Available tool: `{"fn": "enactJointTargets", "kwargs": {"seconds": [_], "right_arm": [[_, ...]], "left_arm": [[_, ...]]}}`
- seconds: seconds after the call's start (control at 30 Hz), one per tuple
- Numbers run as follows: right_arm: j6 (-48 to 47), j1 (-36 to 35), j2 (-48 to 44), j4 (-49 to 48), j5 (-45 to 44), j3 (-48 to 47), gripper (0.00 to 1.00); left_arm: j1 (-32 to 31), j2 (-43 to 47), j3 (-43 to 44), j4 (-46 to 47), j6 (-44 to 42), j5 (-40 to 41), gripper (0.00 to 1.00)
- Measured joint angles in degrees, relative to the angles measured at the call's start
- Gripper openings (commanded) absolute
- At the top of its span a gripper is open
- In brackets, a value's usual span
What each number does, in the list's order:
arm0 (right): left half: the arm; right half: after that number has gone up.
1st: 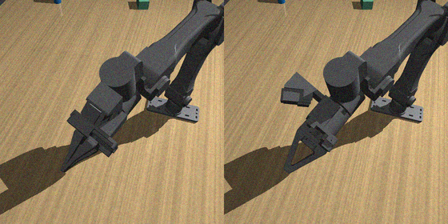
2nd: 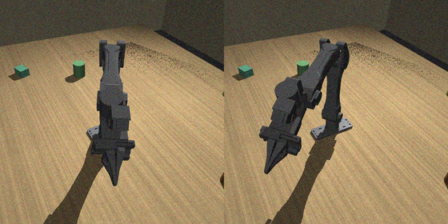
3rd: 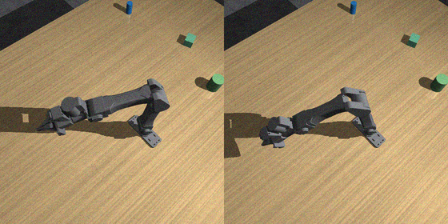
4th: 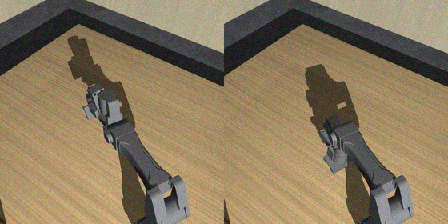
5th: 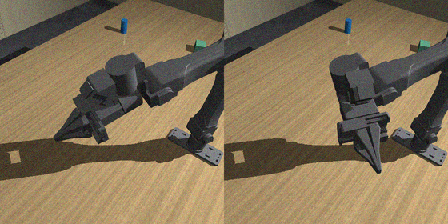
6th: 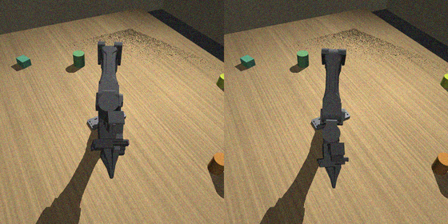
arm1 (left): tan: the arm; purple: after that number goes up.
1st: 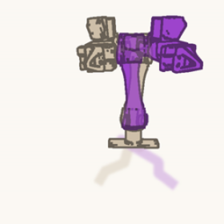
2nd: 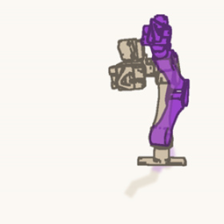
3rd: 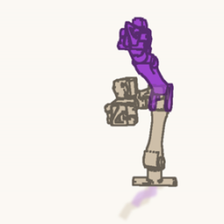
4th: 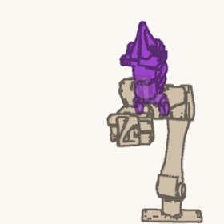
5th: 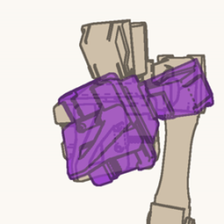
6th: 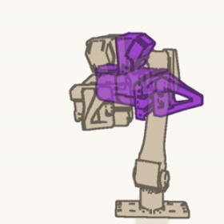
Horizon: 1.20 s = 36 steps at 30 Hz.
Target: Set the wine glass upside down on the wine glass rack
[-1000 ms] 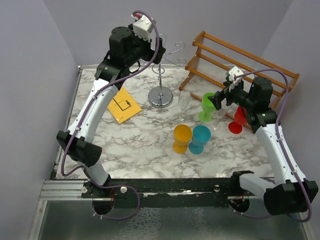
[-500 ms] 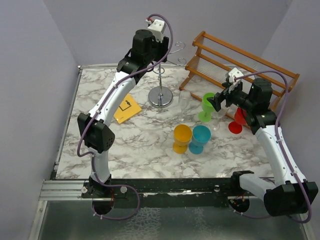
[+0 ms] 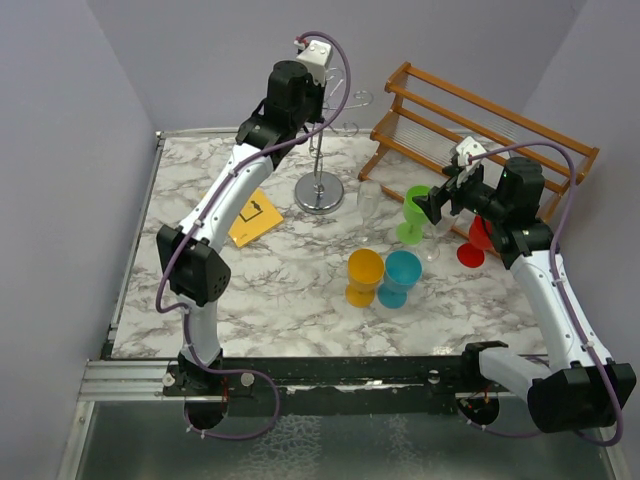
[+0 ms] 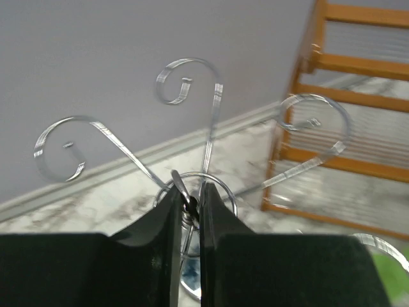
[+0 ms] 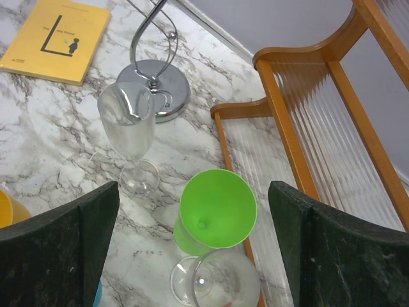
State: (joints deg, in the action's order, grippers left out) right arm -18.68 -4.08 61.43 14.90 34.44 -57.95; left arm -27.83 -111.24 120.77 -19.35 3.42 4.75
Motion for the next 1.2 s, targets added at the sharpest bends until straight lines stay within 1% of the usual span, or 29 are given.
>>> {"fn": "enactJointTargets", "kwargs": {"seconds": [0.07,0.2,0.73,1.03,1.2], "right_arm": [[-0.02,-0.02,0.00,0.00,0.04,0.00,1.00],[-0.02,0.00,0.00,-0.02,0.24,0.00,1.00],[-0.02,0.00,0.00,-0.02,0.90,0.24,1.00],[-0.02,0.00,0.04,-0.04,1.03,0.39,1.00],[-0.02,0.00,0.07,-0.07,1.05,0.50,1.00]], "left_arm": [[-0.04,0.09,-0.26,0.31,-1.09,1.11,0.00],[0.11,0.76,-0.59,0.24,-2.12,0.63,0.00],[0.20,4.22,-1.57,-5.66,-3.17,0.66,0.00],[2.23,4.35,-1.05,-7.43,-3.06,0.57,0.00],[3.67,4.35,0.22,-10.25,-3.13,0.57,0.00]]}}
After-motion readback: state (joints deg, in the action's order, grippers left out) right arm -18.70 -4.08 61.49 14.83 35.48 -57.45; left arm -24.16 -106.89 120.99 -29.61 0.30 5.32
